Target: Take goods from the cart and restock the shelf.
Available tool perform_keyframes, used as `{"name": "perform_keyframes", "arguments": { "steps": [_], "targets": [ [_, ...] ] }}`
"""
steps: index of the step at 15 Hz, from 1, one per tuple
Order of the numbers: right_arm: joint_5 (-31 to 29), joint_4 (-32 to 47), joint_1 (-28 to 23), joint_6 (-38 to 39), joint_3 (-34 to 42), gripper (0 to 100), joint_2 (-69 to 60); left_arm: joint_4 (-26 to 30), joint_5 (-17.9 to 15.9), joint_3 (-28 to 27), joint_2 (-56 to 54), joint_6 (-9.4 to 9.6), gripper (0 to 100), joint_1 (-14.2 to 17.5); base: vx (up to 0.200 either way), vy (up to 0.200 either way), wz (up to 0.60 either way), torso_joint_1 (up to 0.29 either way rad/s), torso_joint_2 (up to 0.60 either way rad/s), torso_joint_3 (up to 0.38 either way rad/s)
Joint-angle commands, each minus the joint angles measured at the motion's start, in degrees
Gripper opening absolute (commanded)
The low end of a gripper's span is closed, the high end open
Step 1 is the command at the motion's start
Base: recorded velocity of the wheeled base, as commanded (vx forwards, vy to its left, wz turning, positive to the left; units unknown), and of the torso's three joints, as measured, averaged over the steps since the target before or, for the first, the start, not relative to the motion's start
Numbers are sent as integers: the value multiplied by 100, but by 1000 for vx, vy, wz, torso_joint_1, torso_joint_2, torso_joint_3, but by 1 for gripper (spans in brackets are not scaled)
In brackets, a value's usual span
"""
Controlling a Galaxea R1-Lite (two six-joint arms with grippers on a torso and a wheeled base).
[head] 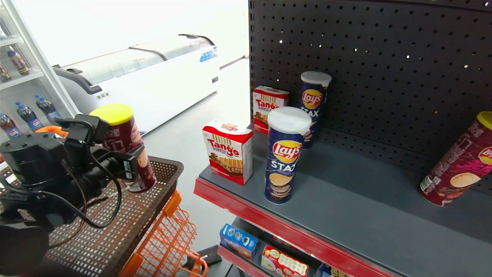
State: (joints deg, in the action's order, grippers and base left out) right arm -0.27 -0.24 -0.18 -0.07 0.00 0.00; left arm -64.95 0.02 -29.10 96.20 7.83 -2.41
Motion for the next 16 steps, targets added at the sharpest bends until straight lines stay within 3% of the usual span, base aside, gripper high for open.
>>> {"name": "perform_keyframes", "arguments": {
  "steps": [1, 4, 6, 8, 12, 16],
  "targets": [
    [0, -2, 1, -1, 0, 100, 0, 589, -2, 220, -1129, -36, 0, -321, 0, 0, 0, 0, 0, 0],
    [0, -2, 1, -1, 0, 100, 0, 624, -187, 651, -1384, -44, 0, -1068, 0, 0, 0, 0, 0, 0],
    [0, -2, 1, -1, 0, 100, 0, 545, -196, 695, -1419, -36, 0, -1200, 0, 0, 0, 0, 0, 0],
    [0, -2, 1, -1, 0, 100, 0, 475, -451, 686, -1419, -36, 0, -1446, 0, 0, 0, 0, 0, 0],
    [0, -2, 1, -1, 0, 100, 0, 545, -1242, 713, -1586, -44, 0, -1481, 0, 0, 0, 0, 0, 0],
    [0, -2, 1, -1, 0, 100, 0, 483, -1338, 853, -1674, -36, 0, -1569, 0, 0, 0, 0, 0, 0]
  ]
}}
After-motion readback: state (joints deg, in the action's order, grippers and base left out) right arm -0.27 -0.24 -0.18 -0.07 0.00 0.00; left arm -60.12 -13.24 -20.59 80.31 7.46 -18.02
